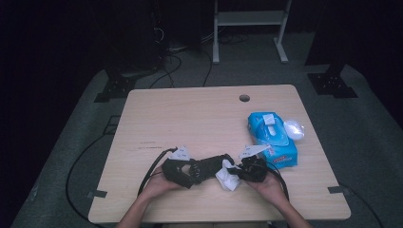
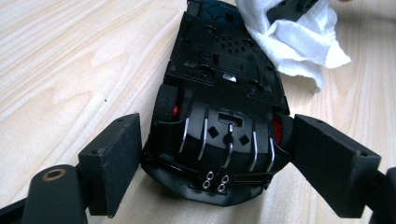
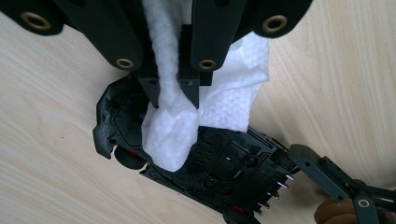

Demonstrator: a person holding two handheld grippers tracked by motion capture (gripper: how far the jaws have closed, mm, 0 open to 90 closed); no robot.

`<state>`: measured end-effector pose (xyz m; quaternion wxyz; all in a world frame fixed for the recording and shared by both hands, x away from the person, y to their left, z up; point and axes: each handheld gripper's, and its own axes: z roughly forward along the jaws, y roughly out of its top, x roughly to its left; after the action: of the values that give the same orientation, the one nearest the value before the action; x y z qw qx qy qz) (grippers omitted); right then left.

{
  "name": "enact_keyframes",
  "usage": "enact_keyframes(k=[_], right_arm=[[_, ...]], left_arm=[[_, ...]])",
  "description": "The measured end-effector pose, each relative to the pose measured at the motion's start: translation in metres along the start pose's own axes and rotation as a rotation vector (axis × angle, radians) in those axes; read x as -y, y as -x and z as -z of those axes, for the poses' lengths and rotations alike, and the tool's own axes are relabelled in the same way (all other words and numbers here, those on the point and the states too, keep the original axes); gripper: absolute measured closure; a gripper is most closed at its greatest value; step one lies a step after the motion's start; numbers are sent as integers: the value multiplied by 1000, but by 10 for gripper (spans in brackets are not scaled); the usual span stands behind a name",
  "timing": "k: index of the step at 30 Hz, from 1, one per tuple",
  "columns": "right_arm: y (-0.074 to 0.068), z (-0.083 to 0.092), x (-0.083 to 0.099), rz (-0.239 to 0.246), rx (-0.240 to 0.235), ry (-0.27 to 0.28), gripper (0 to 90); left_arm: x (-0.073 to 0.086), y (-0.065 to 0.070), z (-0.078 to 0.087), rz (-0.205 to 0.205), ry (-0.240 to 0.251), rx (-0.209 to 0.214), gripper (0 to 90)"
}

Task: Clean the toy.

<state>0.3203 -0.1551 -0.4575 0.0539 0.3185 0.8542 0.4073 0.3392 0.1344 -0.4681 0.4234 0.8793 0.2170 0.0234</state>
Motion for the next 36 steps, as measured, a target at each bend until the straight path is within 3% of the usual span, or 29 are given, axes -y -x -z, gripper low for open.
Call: enact_keyframes(k=[5,7,21,24,28,31,36], right_arm=[[3,0,2,-16,-12,9,854],[5,0,3,-23,-20,8,854],[5,-1,8,-29,-34,10,855],[6,-1,9,-31,-39,13,855],[6,-1,7,-29,-46,1,855],[10,0,2,-36,-81,-17,854],[21,9,-16,-75,-71,33,853]], left_arm=[[-2,-7,1,106,16,35,170],[-2,-9,1,127,17,51,169],[0,-15,1,212,-16,108,165],[0,-14,1,218,-14,107,166],[0,-13,1,189,-33,97,166],[0,-13,-1,180,-59,95,166],[0,-13,-2,156,-66,82,167]])
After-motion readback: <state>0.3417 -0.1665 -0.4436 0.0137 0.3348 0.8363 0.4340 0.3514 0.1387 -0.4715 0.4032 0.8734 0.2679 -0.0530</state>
